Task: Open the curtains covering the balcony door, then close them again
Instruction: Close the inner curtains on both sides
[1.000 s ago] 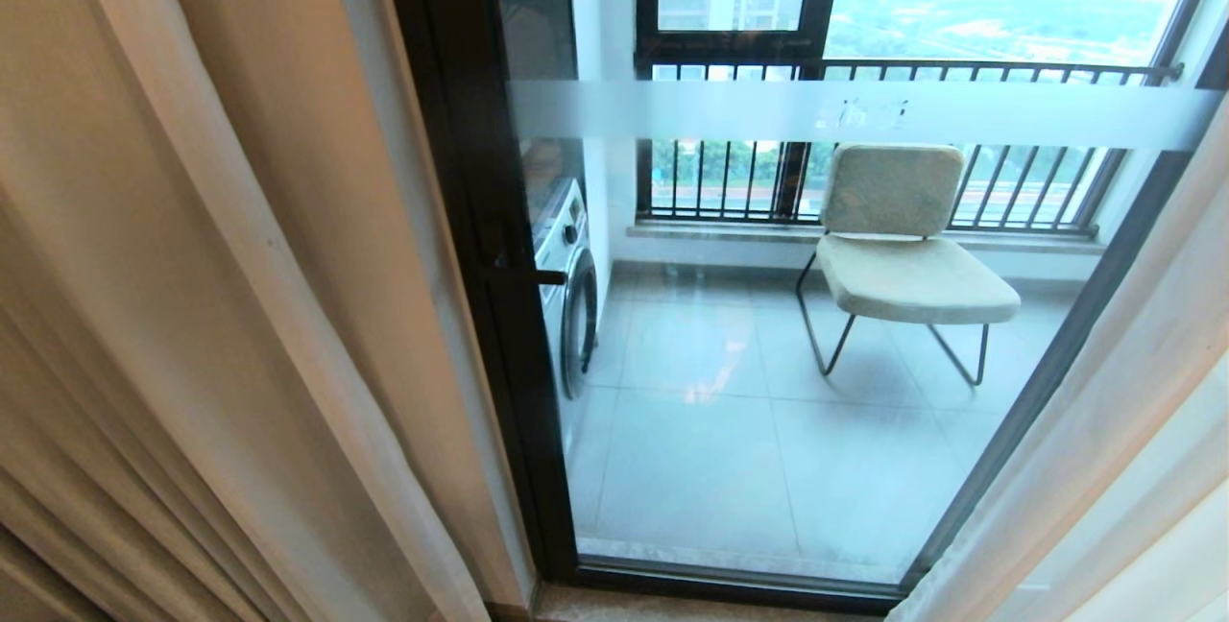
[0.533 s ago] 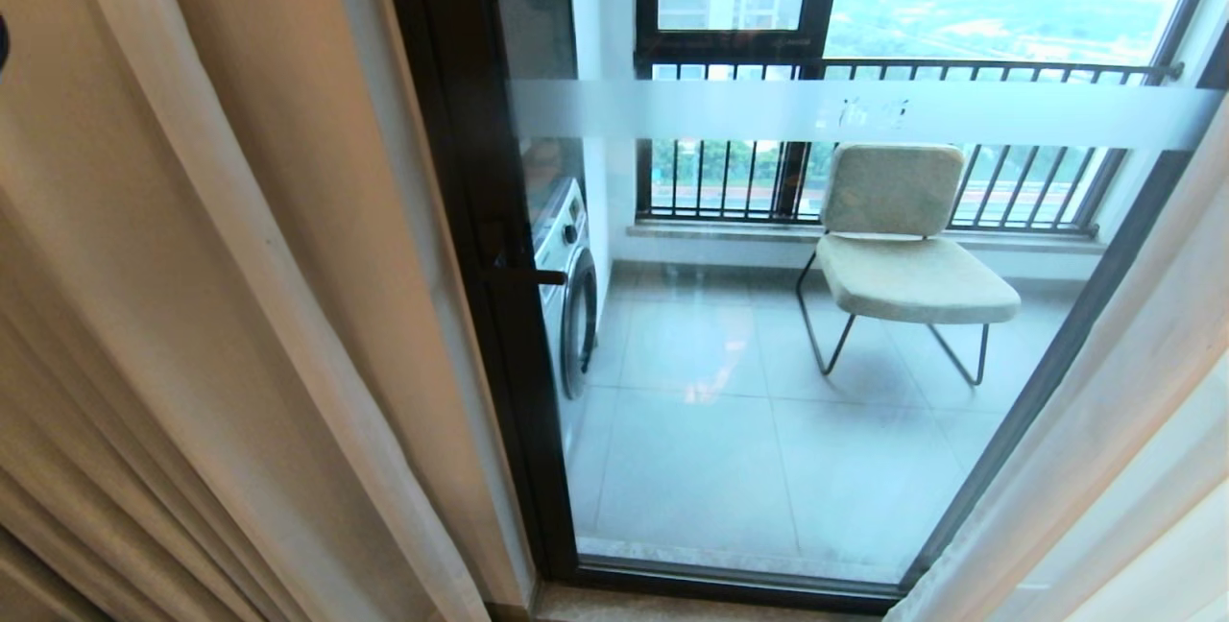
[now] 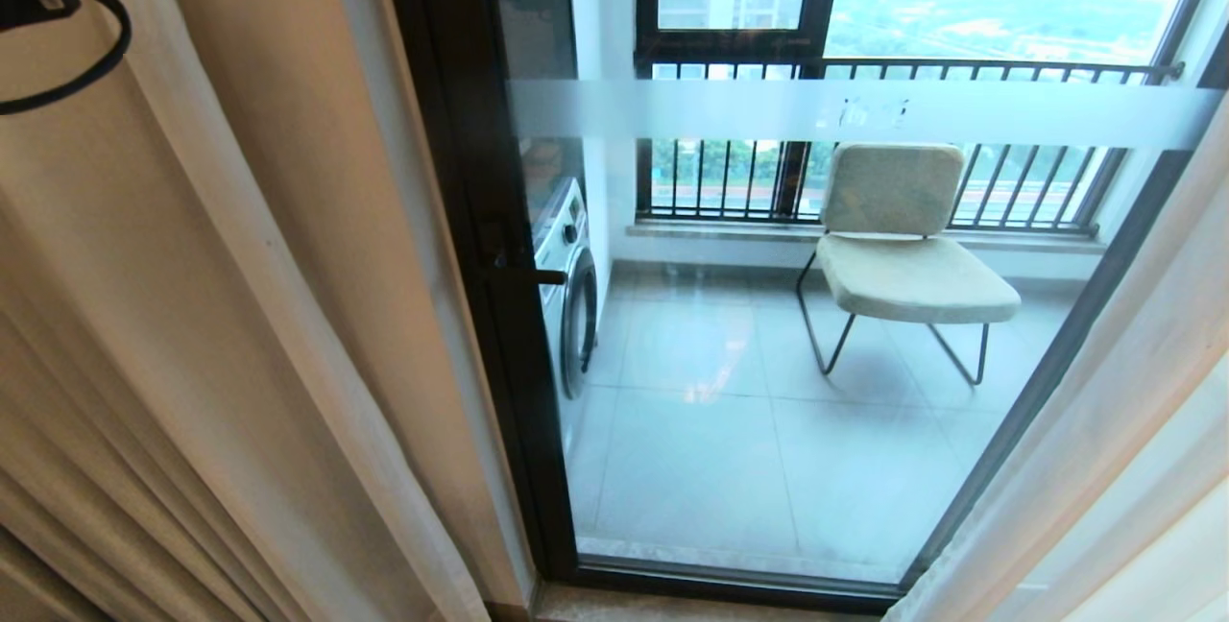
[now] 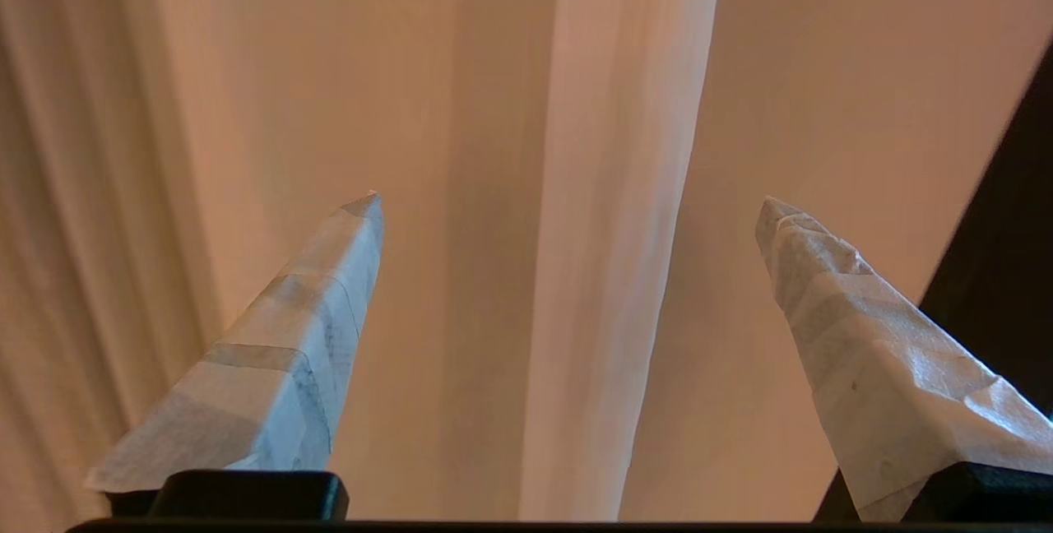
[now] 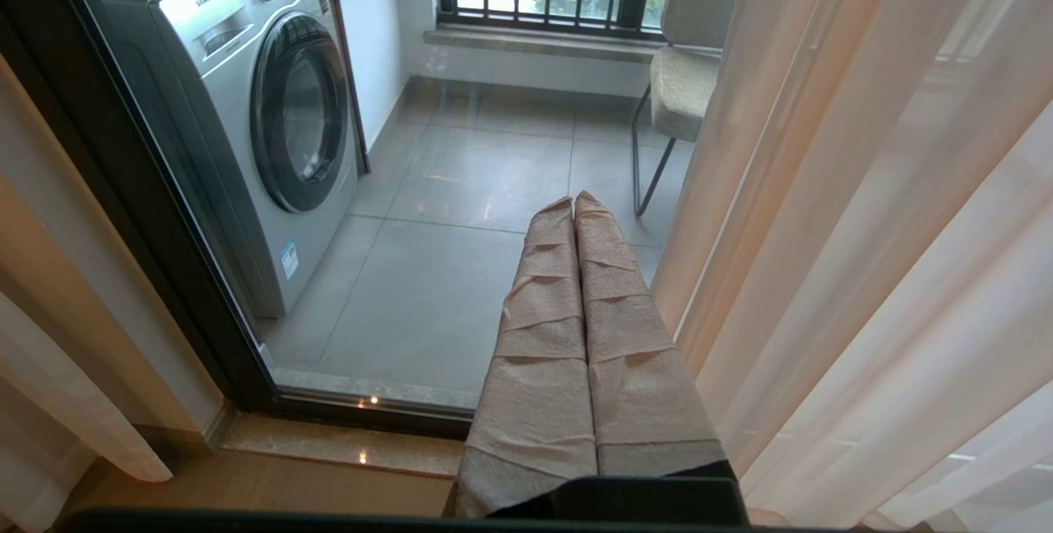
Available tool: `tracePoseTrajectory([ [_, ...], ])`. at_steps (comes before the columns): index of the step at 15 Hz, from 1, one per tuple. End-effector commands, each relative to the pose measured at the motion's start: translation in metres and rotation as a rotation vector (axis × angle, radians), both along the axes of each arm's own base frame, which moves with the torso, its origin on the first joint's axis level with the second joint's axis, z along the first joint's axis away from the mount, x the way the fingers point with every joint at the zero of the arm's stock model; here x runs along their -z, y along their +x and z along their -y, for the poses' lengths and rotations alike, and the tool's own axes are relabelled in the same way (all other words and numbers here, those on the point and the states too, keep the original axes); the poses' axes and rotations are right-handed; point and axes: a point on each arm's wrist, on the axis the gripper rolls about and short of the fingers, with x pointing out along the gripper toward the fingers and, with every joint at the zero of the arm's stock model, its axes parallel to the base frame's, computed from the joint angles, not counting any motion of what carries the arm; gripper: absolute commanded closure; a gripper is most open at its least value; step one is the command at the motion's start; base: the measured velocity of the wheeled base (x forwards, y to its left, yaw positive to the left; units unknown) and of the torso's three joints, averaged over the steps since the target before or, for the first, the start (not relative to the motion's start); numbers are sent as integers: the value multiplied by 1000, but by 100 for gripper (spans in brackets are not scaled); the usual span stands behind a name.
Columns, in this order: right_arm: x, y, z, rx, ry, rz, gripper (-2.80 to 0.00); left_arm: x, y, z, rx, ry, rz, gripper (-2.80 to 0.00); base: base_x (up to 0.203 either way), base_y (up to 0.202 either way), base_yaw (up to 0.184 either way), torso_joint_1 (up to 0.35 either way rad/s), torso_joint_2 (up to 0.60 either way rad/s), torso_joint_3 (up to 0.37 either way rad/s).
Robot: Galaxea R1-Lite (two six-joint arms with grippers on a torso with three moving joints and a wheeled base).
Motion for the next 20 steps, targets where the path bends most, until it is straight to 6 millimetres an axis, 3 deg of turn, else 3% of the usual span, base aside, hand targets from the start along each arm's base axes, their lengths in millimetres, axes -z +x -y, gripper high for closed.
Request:
tracePoseTrajectory([
  [1, 0, 0, 0, 0, -1, 0, 0, 16, 35, -5, -5, -10, -54, -280, 0, 0, 0, 0, 0, 0],
  [10, 0, 0, 0, 0, -1, 0, 0, 18, 108, -32, 35, 1, -12, -280, 0, 0, 0, 0, 0, 0],
  [17, 0, 0, 0, 0, -1, 0, 0, 25, 123, -36, 38, -1, -15, -280, 0, 0, 0, 0, 0, 0],
  [18, 0, 0, 0, 0, 0, 0, 0, 25, 123, -35, 39, 0, -17, 0, 0, 0, 0, 0, 0, 0],
  [20, 0, 0, 0, 0, -1, 0, 0, 28, 126, -35, 40, -1, -21, 0, 0, 0, 0, 0, 0, 0],
])
